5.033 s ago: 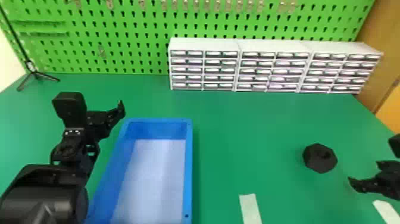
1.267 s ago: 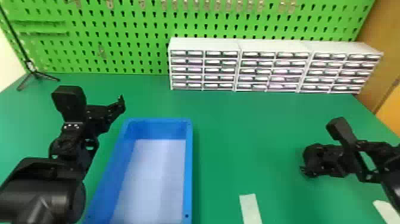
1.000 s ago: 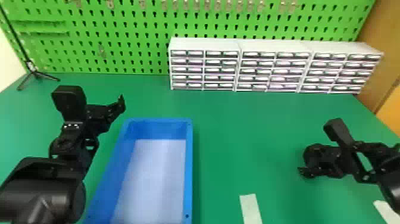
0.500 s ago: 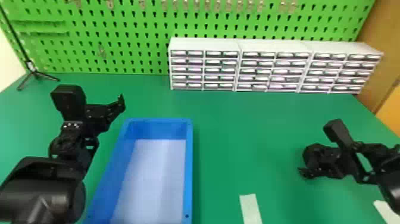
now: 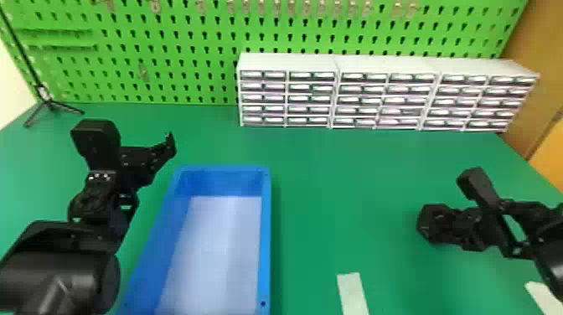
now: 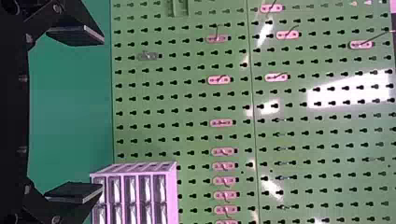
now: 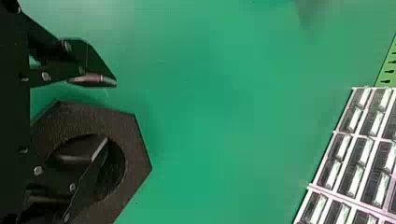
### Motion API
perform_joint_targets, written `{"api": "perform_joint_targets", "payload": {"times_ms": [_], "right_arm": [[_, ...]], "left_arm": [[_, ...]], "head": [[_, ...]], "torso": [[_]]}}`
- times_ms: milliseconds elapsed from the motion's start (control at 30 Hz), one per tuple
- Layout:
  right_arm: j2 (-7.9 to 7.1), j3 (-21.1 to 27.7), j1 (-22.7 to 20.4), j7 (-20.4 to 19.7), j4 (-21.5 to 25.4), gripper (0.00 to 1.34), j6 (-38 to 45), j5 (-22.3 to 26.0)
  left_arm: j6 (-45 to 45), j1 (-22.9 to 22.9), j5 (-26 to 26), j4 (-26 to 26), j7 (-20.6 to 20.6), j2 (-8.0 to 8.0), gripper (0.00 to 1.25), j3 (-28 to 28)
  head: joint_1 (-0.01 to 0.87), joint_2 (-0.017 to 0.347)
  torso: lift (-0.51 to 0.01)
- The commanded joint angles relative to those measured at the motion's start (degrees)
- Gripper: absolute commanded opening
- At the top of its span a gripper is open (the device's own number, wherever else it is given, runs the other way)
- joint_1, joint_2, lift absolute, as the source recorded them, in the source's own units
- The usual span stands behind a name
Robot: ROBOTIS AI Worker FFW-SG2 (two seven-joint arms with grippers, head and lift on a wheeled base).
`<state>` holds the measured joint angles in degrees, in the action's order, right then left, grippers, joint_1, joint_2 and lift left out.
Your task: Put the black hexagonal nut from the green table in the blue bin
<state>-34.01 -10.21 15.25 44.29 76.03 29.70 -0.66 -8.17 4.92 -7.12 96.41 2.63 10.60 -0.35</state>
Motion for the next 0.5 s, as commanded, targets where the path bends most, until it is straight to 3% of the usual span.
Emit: {"api": "perform_joint_targets", "payload": {"times_ms": [0, 467], "right_arm": [[0.00, 0.19, -0.13, 0.00, 0.08, 0.46, 0.00, -0.13], [-0.09, 0.19, -0.31, 0.00, 0.35, 0.38, 0.00, -0.57]], "left_arm": [[0.00, 0.00, -0.09, 0.01, 0.00, 0.12, 1.08, -0.09], [0.00, 0.00, -0.17, 0.01, 0.00, 0.21, 1.08, -0.18]], "head": [[0.683, 0.028], [0.683, 0.028]], "torso": [[-0.096], [-0.096]]}}
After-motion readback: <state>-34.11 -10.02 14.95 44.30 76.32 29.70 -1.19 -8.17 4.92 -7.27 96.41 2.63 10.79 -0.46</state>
